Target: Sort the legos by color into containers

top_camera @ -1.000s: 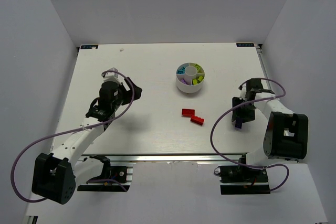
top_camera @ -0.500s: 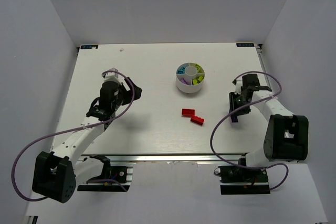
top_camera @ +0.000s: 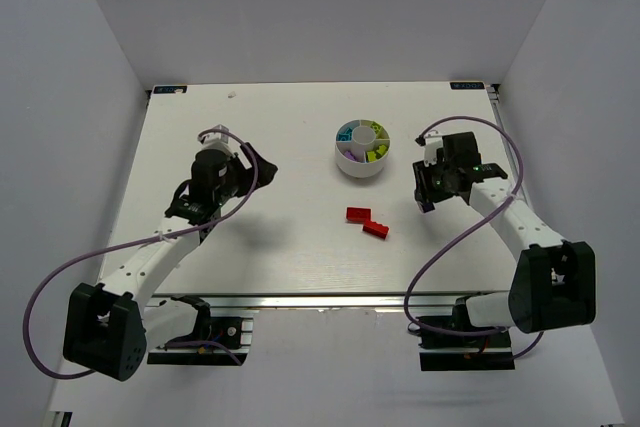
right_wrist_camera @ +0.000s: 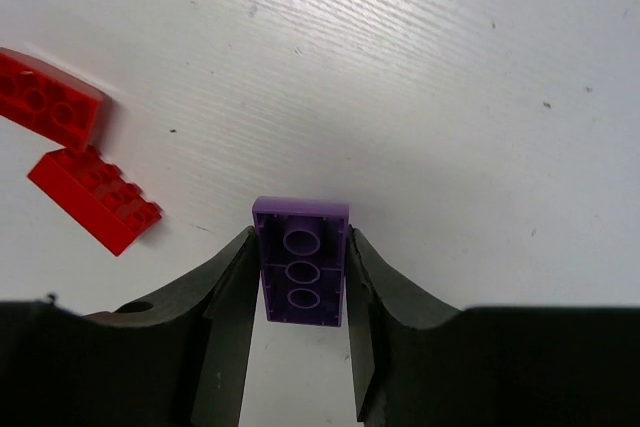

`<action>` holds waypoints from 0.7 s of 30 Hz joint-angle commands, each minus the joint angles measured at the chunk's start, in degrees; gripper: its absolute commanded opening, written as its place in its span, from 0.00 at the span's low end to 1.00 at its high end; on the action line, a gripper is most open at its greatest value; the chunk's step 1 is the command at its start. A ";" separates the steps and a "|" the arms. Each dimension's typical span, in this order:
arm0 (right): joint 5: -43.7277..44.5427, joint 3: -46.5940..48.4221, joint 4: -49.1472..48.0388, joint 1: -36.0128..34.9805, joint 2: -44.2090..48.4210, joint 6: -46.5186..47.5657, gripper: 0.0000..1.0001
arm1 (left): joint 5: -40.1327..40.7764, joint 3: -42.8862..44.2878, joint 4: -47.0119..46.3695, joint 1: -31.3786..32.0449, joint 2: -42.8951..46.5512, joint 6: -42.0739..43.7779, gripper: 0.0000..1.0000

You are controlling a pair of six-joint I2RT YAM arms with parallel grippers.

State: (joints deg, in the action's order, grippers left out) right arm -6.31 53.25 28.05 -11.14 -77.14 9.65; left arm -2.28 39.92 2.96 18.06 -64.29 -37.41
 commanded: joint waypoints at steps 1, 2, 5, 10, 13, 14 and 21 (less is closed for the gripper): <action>-4.14 0.01 -4.32 -0.73 2.96 2.03 0.00 | -1.15 2.09 -0.33 -0.40 0.66 -2.14 0.90; -4.50 -0.08 -4.58 -0.82 3.40 2.56 0.00 | -1.06 2.09 0.02 -0.40 0.75 -2.40 0.90; -5.90 -0.34 -5.64 -0.99 3.93 4.75 0.00 | -0.79 1.91 1.42 -0.40 1.01 -3.37 0.90; -8.63 -2.10 -10.99 -1.17 4.90 6.70 0.00 | -0.09 4.89 6.08 -0.40 1.01 -4.08 0.90; -11.35 -2.45 -12.14 -1.26 5.33 6.96 0.00 | 0.44 6.57 9.34 -0.40 1.27 -2.68 0.91; -11.80 -3.06 -12.67 -1.26 6.03 7.05 0.00 | 0.96 7.70 11.00 -0.40 1.36 -2.23 0.91; -17.42 -5.53 -13.91 -1.26 10.08 9.42 0.00 | 1.67 7.98 14.26 -0.40 4.26 -0.74 0.95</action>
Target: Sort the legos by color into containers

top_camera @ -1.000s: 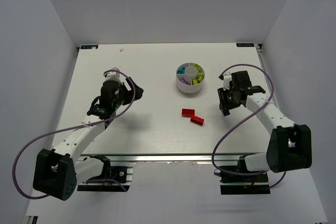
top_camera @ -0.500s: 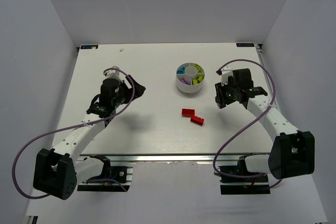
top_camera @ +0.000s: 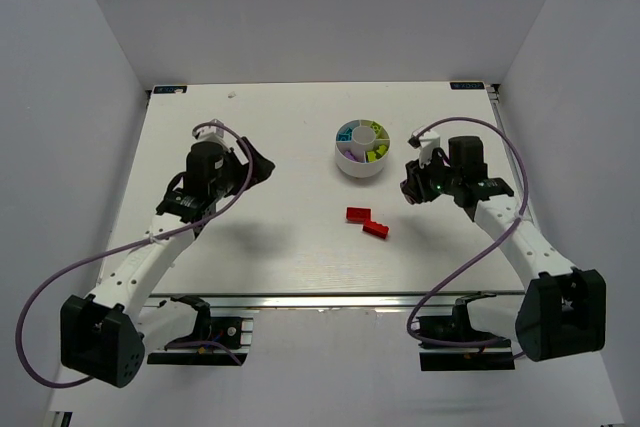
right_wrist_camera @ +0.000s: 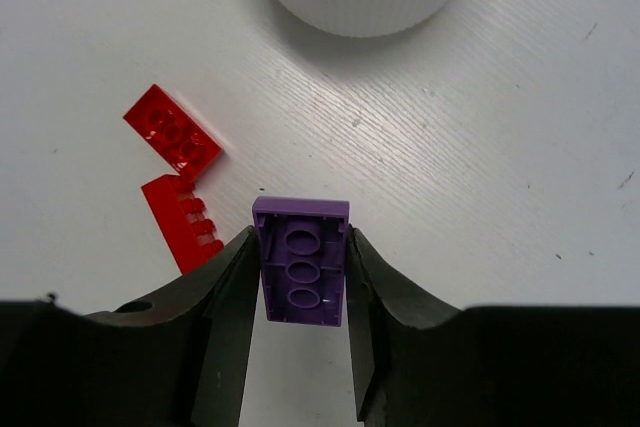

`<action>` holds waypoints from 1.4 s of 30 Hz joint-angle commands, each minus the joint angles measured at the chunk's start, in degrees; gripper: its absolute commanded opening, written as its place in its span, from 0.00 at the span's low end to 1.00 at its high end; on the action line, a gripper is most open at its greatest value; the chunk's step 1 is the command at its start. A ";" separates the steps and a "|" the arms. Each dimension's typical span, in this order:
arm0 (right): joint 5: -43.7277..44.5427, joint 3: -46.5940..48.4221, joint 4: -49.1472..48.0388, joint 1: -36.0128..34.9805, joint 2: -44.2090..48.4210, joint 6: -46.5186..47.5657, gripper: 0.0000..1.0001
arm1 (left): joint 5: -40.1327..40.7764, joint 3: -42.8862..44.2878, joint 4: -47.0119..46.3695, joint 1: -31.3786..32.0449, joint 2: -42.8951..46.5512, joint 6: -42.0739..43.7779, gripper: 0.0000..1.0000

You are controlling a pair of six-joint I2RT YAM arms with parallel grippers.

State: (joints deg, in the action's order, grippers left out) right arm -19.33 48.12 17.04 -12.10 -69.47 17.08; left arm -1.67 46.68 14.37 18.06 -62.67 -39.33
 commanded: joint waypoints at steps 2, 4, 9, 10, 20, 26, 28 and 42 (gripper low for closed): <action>-6.76 -0.65 -2.89 -0.30 3.64 3.22 0.00 | 2.81 0.96 3.82 -0.40 3.78 1.80 0.98; -8.78 -0.66 -2.97 -0.38 4.86 4.36 0.00 | 3.34 0.70 4.52 -0.40 4.40 2.76 0.98; -10.90 -0.57 -3.77 -0.38 5.93 8.05 0.00 | 3.78 1.31 6.02 -0.31 4.84 6.71 0.98; -11.25 -0.13 -3.42 -0.38 5.58 8.66 0.00 | 3.52 1.40 6.11 -0.31 4.67 7.25 0.98; -5.20 13.66 10.64 -3.27 -4.26 11.74 0.00 | -7.88 10.16 9.44 -0.40 -7.88 17.62 0.98; 1.93 30.31 24.31 -11.36 -18.22 11.57 0.00 | -13.27 24.22 16.03 0.13 -22.11 22.63 0.98; 4.63 35.44 28.82 -13.29 -25.31 10.35 0.00 | -13.53 26.18 17.61 0.57 -24.15 23.68 0.98; 9.84 57.70 45.19 -13.92 -40.39 11.04 0.00 | -12.74 12.75 6.73 0.92 -15.64 15.61 0.98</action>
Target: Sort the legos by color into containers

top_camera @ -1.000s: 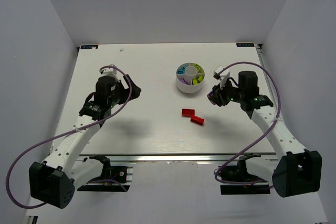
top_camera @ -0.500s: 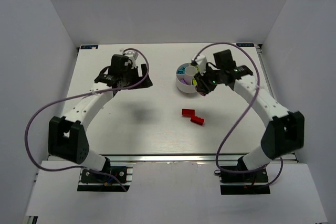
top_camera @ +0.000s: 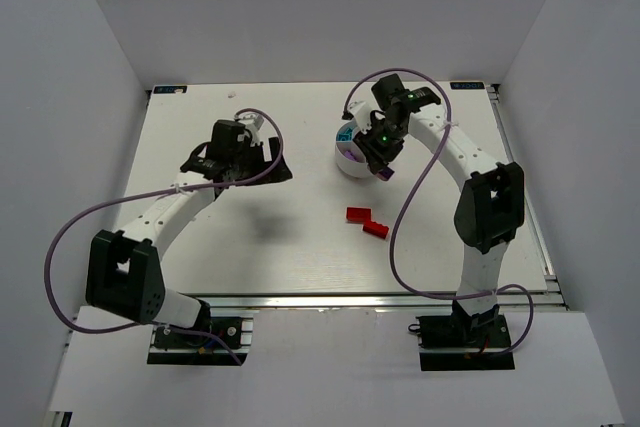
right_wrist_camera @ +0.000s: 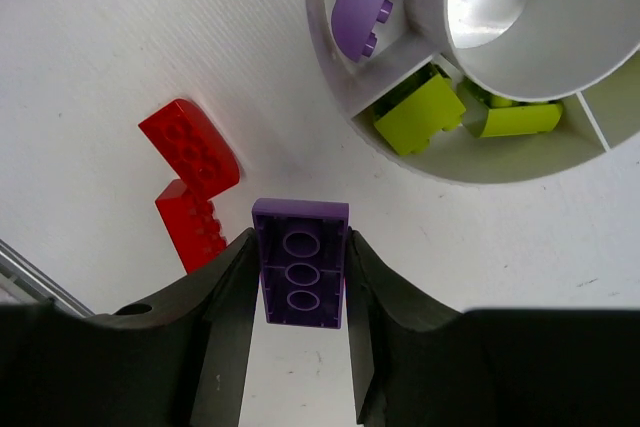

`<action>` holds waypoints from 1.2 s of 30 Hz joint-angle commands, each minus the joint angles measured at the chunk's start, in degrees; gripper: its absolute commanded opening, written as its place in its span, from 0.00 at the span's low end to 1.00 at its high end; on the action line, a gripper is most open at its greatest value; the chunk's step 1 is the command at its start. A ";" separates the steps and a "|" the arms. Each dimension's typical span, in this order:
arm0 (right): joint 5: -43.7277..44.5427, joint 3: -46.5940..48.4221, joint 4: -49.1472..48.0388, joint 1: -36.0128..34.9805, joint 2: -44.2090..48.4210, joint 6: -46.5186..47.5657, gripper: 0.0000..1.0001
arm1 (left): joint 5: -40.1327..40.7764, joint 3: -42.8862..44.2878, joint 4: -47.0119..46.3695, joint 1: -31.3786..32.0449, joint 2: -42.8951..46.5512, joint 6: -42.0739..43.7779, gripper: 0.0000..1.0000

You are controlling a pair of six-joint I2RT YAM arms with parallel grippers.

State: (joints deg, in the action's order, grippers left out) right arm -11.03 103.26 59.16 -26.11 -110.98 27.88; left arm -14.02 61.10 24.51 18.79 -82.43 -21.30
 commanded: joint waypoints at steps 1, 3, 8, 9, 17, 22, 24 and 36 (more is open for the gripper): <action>1.62 2.21 2.90 0.09 1.12 0.42 0.00 | -0.31 -3.25 -4.20 0.20 5.43 -2.78 0.98; 2.15 1.68 2.54 0.18 1.29 0.07 0.00 | -0.13 -4.76 -4.74 0.20 6.75 -4.09 0.98; 2.76 0.19 1.67 0.09 2.08 -0.90 0.00 | 0.31 -9.06 -5.26 0.20 11.14 -6.12 0.98; 3.29 -0.08 1.49 0.09 2.34 -0.98 0.00 | 0.57 -9.68 -5.61 0.20 11.76 -6.73 0.98; 2.68 -1.66 -1.23 0.09 4.63 -0.19 0.00 | 2.33 -12.23 -6.76 0.20 15.28 -10.52 0.98; -0.74 -0.42 -7.35 0.35 5.77 -1.16 0.00 | 3.91 -13.64 -6.06 0.20 18.18 -11.57 0.98; -2.06 -1.66 -12.29 0.62 7.69 -1.51 0.00 | 3.91 -13.82 -5.79 0.20 18.80 -12.36 0.98; -6.62 -0.44 -34.03 1.15 4.64 -7.83 0.00 | 5.76 -14.78 -2.45 0.20 23.45 -14.38 0.98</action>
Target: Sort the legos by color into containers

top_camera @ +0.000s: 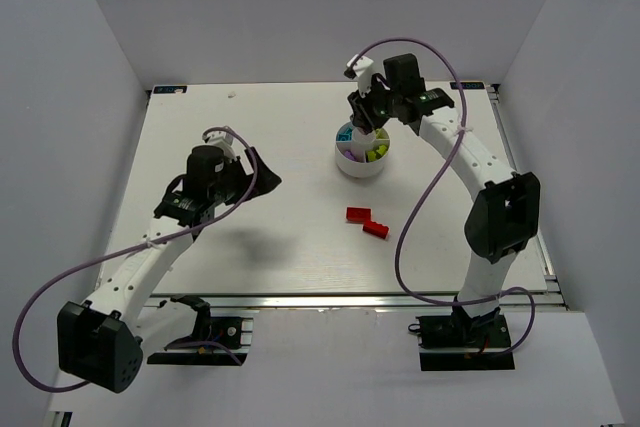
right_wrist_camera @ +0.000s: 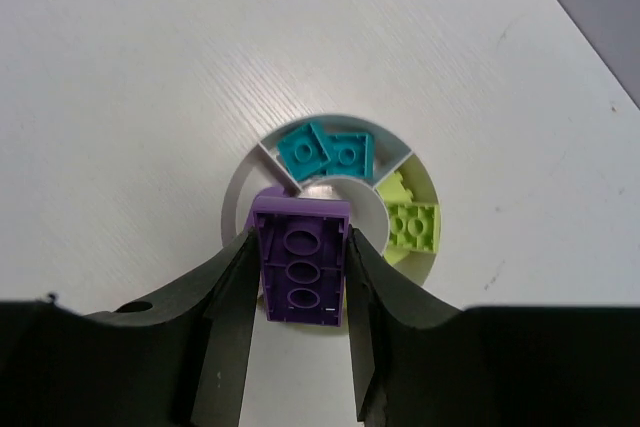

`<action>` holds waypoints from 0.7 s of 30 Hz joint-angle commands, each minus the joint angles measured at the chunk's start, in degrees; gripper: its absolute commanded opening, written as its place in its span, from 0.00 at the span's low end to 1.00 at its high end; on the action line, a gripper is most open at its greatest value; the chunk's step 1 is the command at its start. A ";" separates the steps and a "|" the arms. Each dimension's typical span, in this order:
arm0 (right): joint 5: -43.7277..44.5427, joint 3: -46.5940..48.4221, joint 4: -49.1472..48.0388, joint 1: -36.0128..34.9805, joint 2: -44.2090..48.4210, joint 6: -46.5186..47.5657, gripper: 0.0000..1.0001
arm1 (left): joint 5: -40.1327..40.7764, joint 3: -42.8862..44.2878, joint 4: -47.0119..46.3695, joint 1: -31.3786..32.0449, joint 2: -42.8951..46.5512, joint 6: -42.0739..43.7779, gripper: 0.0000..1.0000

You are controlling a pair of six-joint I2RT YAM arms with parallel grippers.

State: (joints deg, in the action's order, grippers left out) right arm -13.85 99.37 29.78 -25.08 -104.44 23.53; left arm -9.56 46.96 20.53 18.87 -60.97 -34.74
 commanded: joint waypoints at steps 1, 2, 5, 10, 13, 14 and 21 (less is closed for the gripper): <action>-4.52 3.37 -4.73 -0.05 -1.90 -3.92 0.00 | 1.56 -0.90 1.44 0.11 2.52 -1.29 0.98; -4.78 2.85 -5.25 -0.32 -1.73 -4.63 0.00 | 1.83 -1.25 1.35 0.11 2.96 -1.64 0.98; -6.02 -0.66 -7.54 -0.76 -0.85 -5.94 0.00 | 2.09 -2.66 0.65 0.11 4.37 -3.05 0.98; -7.69 -3.22 -7.72 -1.20 -1.55 -7.88 0.00 | 2.09 -3.37 1.44 0.11 5.77 -4.19 0.98; -8.04 -5.06 -8.33 -1.29 -1.55 -8.06 0.00 | 2.44 -3.19 2.32 0.11 6.30 -4.19 0.98; -8.04 -5.59 -8.60 -1.46 -1.47 -8.06 0.00 | 2.53 -3.19 2.49 0.11 6.30 -4.19 0.98; -6.11 -7.79 -10.53 -1.99 -2.78 -7.10 0.00 | 2.62 -3.98 2.14 0.11 7.62 -5.95 0.98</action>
State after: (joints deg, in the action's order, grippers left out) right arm -20.27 91.94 23.20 -26.72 -106.72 16.51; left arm -7.84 43.66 22.63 18.87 -55.37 -39.51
